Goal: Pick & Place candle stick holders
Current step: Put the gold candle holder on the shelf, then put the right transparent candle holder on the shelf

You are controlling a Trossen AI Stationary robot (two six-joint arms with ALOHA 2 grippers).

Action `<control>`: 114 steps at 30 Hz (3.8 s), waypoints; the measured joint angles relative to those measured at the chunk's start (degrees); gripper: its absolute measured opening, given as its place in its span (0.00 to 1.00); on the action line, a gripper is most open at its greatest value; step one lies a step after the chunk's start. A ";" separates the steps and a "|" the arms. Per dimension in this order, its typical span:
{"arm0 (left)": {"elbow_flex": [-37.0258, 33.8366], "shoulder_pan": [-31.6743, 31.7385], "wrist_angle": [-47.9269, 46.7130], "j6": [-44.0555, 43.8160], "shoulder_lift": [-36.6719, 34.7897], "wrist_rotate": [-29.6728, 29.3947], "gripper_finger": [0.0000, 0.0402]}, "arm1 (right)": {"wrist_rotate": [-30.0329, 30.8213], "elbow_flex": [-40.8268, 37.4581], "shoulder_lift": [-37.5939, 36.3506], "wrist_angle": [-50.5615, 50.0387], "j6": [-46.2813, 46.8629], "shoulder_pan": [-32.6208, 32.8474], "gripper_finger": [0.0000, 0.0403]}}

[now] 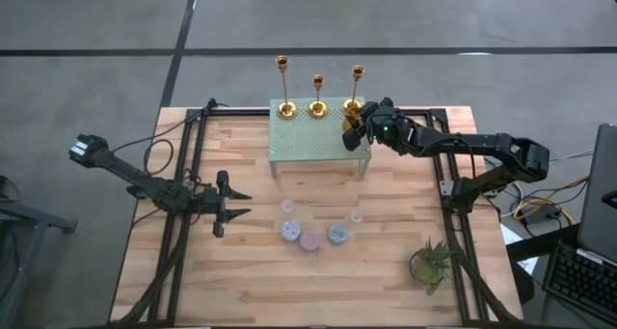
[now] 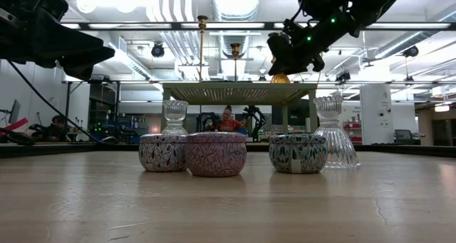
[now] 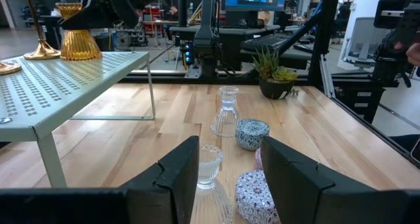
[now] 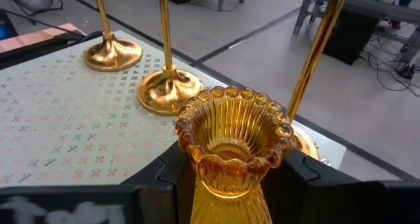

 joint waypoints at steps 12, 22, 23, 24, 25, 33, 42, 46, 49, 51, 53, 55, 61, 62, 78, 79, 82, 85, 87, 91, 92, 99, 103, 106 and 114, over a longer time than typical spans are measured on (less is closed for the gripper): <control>0.00 -0.01 0.00 0.00 0.00 0.00 0.42 | 0.00 -0.02 0.04 -0.08 -0.01 0.04 0.43; 0.00 -0.01 0.01 0.00 0.00 0.00 0.42 | -0.17 -0.02 -0.36 0.08 -0.23 0.05 0.55; 0.00 0.00 0.00 0.00 0.00 0.00 0.42 | -0.16 -0.02 -0.53 0.25 -0.27 0.07 0.56; 0.00 0.00 0.01 0.00 0.00 0.00 0.42 | -0.17 -0.02 -0.80 0.44 -0.26 0.04 0.58; 0.00 0.00 0.00 0.00 0.00 0.00 0.42 | -0.17 -0.02 -1.14 0.47 -0.26 0.06 0.60; 0.00 0.00 0.00 0.00 0.00 0.00 0.42 | -0.53 -0.02 -5.12 0.64 -0.44 0.09 0.71; 0.00 0.00 0.02 0.00 0.00 0.00 0.42 | -5.81 -0.02 -8.16 0.59 -3.62 4.40 0.76; 0.00 -0.02 0.02 0.00 0.00 0.00 0.42 | -5.99 -0.02 -8.98 0.38 -6.48 9.19 0.75; 0.00 -0.01 0.02 0.00 0.00 0.00 0.42 | -6.03 -0.02 -9.11 -1.06 -7.77 13.92 0.74; 0.00 -0.01 0.00 0.00 0.00 0.00 0.42 | -6.06 -0.02 -9.11 -2.65 -8.79 17.31 0.73; 0.00 -0.01 0.00 0.00 0.00 0.00 0.42 | -6.08 -0.02 -9.11 -4.00 -9.17 20.74 0.73; 0.00 -0.02 0.01 0.00 0.00 0.00 0.42 | -6.04 -0.02 -9.11 -5.52 -9.10 24.04 0.72; 0.00 -0.01 0.01 0.00 0.00 0.00 0.42 | -6.03 0.00 -9.40 -13.34 -4.68 33.15 0.72; 0.00 0.00 0.00 0.00 0.00 0.00 0.42 | -6.00 0.00 -9.35 -14.85 -3.16 34.24 0.72; 0.00 0.00 0.00 0.00 0.00 0.00 0.42 | -5.68 -4.22 -8.96 -26.54 15.16 42.40 0.68; 0.00 -0.01 0.01 0.00 0.00 0.00 0.42 | -5.81 -4.68 -8.96 -26.48 16.39 42.38 0.69; 0.00 -0.02 0.01 0.00 0.00 0.00 0.42 | -5.83 -6.50 -8.98 -25.12 18.89 42.39 0.71; 0.00 0.00 0.00 0.00 0.00 0.00 0.42 | -5.95 -9.13 -8.98 -24.40 21.23 43.17 0.74; 0.00 0.00 0.01 0.00 0.00 0.00 0.42 | -5.93 -11.35 -8.98 -22.17 22.57 44.03 0.75; 0.00 0.00 0.01 0.00 0.00 0.00 0.42 | -5.95 -15.83 -8.96 -14.96 23.88 45.31 0.77; 0.00 -0.01 0.01 0.00 0.00 0.00 0.42 | -5.97 -16.82 -8.97 -13.04 24.03 45.31 0.78; 0.00 0.00 0.01 0.00 0.00 0.00 0.42 | -4.36 -22.43 -8.96 -6.06 24.50 45.37 0.75; 0.00 -0.01 0.00 0.00 0.00 0.00 0.42 | -3.12 -24.02 -8.96 -2.10 24.23 45.38 0.73; 0.00 -0.01 0.01 0.00 0.00 0.00 0.42 | -2.81 -24.20 -8.96 -1.89 24.26 45.35 0.72; 0.00 -0.02 0.00 0.00 0.00 0.00 0.42 | -2.87 -23.66 -1.84 3.31 24.12 45.44 0.68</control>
